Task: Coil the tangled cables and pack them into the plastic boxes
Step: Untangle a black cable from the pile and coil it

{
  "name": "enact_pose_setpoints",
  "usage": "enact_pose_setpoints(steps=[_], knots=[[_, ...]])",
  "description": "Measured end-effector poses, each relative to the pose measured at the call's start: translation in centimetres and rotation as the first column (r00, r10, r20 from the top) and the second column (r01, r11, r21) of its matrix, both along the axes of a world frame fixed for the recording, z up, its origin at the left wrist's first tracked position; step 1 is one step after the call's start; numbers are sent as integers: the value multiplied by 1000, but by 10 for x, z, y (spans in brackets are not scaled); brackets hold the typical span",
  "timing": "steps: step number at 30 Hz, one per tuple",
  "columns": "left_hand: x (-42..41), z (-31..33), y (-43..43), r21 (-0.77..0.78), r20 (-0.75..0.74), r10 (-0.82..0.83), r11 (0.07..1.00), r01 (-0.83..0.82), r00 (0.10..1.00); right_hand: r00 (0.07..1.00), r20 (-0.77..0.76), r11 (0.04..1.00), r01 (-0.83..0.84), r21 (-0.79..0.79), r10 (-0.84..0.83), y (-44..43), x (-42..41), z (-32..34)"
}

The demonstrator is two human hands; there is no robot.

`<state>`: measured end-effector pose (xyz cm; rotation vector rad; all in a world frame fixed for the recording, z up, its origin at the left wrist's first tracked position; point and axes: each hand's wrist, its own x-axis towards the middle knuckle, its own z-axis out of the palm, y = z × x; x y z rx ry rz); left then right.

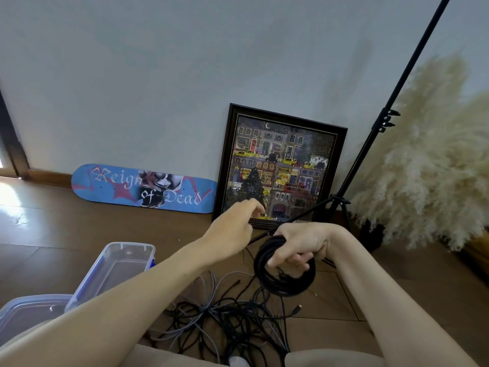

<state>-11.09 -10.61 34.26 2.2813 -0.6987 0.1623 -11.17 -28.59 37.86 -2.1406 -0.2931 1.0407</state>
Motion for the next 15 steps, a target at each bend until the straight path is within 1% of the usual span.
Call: enact_pose_setpoints(steps=[1,2,3,4,5,7,10,12,14,15], knots=[[3,-3,1,15,-124,-75,997,77,989,997,-4,997,-72,-32,72,3,-2,1],[5,-6,1,22,-239,-151,987,161,959,994,3,993,-110,-45,110,5,-4,1],[7,-10,1,20,-322,-218,971,237,921,991,14,991,-130,-38,131,7,-5,1],[8,-12,1,7,-364,-263,958,285,894,990,25,990,-139,-24,140,8,-5,2],[8,-13,1,-6,-377,-284,953,304,882,990,31,991,-135,-15,135,8,-5,3],[9,-12,2,-16,-378,-276,956,292,884,993,42,994,-108,-13,109,6,-3,3],[10,-7,3,4,-361,-224,970,242,905,997,31,997,-75,4,75,3,-1,4],[11,-2,6,8,-376,-180,980,197,909,999,34,999,-31,-10,31,1,-2,5],[9,3,7,-55,-408,-170,985,162,897,998,54,999,36,16,-36,-2,-2,7],[9,6,7,-116,-424,-179,983,143,888,995,59,995,75,67,-79,-4,-2,7]])
